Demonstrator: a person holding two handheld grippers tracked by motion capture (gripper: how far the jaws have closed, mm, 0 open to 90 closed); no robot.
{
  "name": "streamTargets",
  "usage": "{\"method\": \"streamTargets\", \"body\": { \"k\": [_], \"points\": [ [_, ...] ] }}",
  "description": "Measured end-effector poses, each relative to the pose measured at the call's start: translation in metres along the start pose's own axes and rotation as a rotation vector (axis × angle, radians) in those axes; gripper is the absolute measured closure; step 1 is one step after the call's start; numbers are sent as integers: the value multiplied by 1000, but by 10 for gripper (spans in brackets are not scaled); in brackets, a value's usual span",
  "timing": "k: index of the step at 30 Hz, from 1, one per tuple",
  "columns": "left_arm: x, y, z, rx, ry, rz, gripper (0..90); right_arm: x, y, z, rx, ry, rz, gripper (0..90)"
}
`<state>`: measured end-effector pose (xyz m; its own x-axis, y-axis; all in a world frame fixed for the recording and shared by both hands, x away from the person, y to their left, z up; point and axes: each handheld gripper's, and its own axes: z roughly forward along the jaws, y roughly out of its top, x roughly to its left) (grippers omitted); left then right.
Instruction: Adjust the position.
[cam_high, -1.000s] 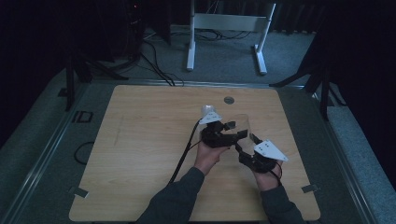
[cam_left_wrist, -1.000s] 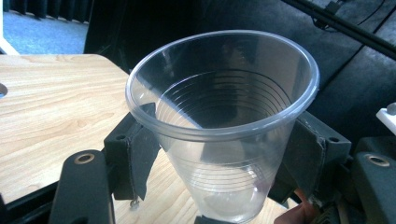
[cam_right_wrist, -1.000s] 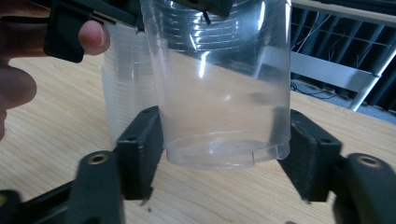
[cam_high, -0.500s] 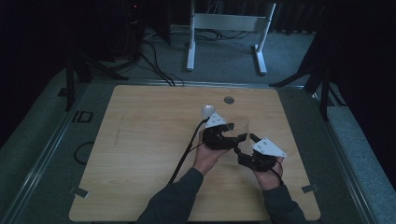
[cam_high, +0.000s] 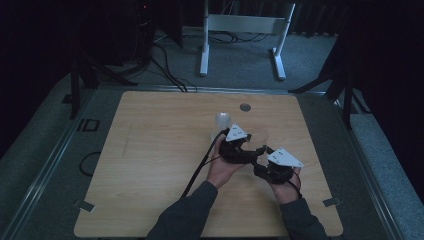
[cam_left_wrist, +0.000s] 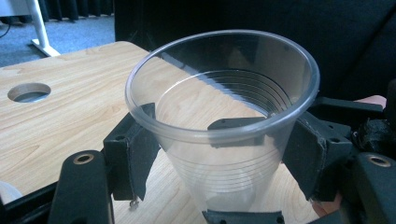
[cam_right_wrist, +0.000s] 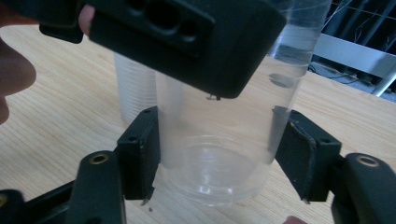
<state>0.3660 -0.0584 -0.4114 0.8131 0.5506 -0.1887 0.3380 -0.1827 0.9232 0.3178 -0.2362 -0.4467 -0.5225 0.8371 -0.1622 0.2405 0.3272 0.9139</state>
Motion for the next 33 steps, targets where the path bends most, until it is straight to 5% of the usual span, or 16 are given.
{"method": "streamTargets", "body": {
  "k": [12, 21, 33],
  "points": [
    [1, 1, 0, -30, -26, -36, 254, 1, 0, -3, -24, -8, 0, 412],
    [2, 1, 0, -100, -73, -107, 244, -1, 0, -4, -50, -5, 30, 413],
    [0, 1, -2, -140, -62, -111, 261, 1, -1, -4, -62, 17, 54, 413]
  ]
}}
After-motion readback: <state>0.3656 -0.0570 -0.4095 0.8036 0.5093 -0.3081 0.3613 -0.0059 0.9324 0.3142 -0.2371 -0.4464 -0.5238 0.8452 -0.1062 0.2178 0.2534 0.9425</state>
